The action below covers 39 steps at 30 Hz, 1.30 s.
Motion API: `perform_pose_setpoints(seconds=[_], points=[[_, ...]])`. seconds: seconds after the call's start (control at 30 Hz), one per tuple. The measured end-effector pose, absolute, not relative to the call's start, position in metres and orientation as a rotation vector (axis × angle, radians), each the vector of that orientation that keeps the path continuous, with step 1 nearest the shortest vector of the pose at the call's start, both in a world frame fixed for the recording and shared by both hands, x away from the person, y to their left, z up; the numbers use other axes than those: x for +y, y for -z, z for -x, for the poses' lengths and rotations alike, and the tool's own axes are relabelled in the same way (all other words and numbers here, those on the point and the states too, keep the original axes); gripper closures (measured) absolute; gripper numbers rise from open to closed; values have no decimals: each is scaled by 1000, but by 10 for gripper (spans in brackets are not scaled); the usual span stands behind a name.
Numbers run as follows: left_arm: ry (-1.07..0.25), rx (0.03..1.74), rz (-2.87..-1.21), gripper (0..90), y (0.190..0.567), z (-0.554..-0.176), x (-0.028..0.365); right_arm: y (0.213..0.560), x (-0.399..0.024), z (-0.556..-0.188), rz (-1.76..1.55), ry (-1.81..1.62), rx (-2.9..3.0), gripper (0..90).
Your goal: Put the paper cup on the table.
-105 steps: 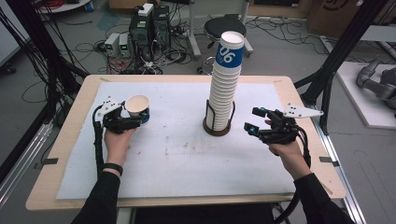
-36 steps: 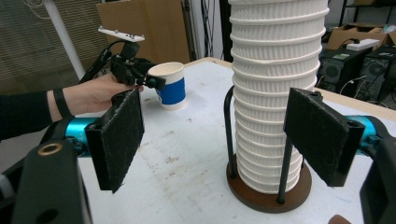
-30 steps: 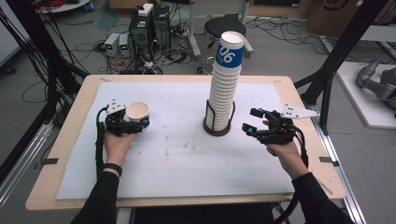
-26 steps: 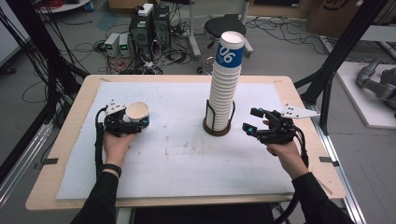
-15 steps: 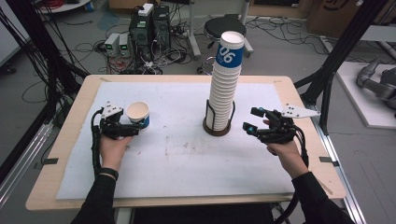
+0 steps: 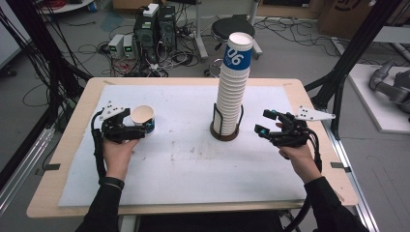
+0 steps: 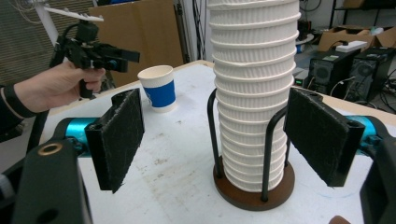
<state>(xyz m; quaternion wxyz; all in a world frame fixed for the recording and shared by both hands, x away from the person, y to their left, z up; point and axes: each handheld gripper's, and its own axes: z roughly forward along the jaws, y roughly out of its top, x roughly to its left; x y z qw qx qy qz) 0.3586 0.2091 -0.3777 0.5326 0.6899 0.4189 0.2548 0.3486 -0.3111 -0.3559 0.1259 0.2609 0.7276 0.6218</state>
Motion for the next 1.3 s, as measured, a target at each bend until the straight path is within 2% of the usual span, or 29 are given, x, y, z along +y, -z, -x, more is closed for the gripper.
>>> perform_pose_setpoints(seconds=[0.23, 0.7, 1.3], points=[[-593, 883, -1697, 19, 360, -355, 189, 355, -315, -348, -761, -1774, 2118, 209], [-433, 607, -1744, 19, 337, -345, 141, 345, -319, -345, -723, -1715, 2117, 209], [-407, 586, -1738, 19, 329, -339, 136, 337, -310, -340, -673, -1703, 2140, 209]])
